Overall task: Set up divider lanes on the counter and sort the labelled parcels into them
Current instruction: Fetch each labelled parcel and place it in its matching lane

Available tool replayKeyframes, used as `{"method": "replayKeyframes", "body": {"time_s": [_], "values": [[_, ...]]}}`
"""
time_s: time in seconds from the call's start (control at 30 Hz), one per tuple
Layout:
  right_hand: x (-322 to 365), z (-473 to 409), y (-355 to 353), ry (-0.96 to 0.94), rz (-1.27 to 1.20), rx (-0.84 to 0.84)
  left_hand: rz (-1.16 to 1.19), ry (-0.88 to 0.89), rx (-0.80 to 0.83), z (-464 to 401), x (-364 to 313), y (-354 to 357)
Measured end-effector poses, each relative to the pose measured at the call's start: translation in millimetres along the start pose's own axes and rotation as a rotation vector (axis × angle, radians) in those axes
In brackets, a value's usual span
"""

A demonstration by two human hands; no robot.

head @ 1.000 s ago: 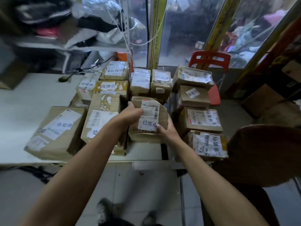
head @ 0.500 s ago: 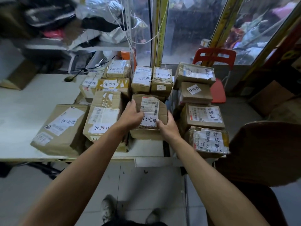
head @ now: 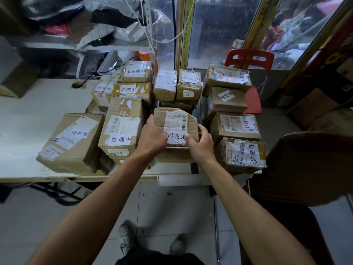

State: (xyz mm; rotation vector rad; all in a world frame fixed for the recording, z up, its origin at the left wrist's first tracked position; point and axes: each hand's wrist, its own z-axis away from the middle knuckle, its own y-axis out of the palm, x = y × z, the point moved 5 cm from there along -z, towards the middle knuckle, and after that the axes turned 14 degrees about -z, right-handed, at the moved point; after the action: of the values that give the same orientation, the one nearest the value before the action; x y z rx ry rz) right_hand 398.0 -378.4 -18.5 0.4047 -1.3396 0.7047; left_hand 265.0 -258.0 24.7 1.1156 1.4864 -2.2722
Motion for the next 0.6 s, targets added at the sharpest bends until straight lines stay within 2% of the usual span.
{"method": "replayKeyframes", "body": {"time_s": [0.27,0.43,0.6], "values": [[-30.6,57.2,-18.7,-0.030,0.085,-0.047,-0.004,-0.153,0.023,64.2,40.2,40.8],[-45.0,73.1,-18.8,-0.032,0.041,-0.064,0.004,-0.141,0.019,72.5,52.0,46.4],[-61.6,85.4,-17.4,0.062,0.000,-0.077,-0.088,-0.135,0.038,75.1,61.1,51.8]]}}
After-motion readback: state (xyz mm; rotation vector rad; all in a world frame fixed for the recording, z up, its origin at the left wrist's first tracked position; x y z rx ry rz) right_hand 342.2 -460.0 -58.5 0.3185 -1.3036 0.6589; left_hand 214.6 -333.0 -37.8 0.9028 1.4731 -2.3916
